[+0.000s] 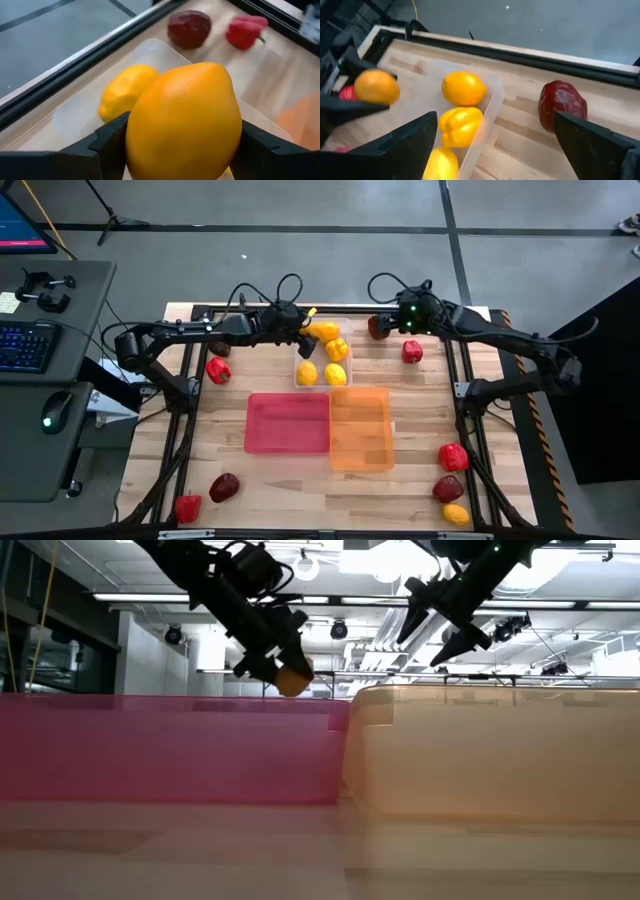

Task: Sort produce into baskets
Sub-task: Put the lemon into the white bin, then move the yellow bell pepper into the orange bin

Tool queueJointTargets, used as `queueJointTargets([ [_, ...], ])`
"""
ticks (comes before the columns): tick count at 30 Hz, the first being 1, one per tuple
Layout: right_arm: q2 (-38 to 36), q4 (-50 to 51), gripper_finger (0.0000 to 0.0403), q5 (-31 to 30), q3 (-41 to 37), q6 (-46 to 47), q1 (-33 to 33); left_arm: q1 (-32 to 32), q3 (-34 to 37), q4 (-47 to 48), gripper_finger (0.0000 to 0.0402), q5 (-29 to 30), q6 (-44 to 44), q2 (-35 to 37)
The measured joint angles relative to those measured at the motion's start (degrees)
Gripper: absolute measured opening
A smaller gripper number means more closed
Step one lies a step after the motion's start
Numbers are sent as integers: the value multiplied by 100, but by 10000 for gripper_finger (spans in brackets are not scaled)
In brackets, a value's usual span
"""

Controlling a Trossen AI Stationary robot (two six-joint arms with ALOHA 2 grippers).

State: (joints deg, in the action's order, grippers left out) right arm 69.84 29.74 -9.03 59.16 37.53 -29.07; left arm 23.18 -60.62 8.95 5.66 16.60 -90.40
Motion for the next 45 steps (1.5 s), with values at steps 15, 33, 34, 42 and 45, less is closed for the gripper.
queueJointTargets([
  [15,107,2,383,-1,0,-671,184,-9,4,-854,254,-366,738,-734],
  [33,105,-150,383,-387,0,-30,174,-26,-1,-964,390,-514,531,-661],
  [34,105,-142,383,-464,0,148,179,-14,1,-885,394,-576,499,-598],
  [42,744,-1218,383,127,4,326,425,283,2,311,395,-637,16,682],
  [45,1344,-1743,383,640,88,119,538,438,0,628,395,-442,-20,1318],
])
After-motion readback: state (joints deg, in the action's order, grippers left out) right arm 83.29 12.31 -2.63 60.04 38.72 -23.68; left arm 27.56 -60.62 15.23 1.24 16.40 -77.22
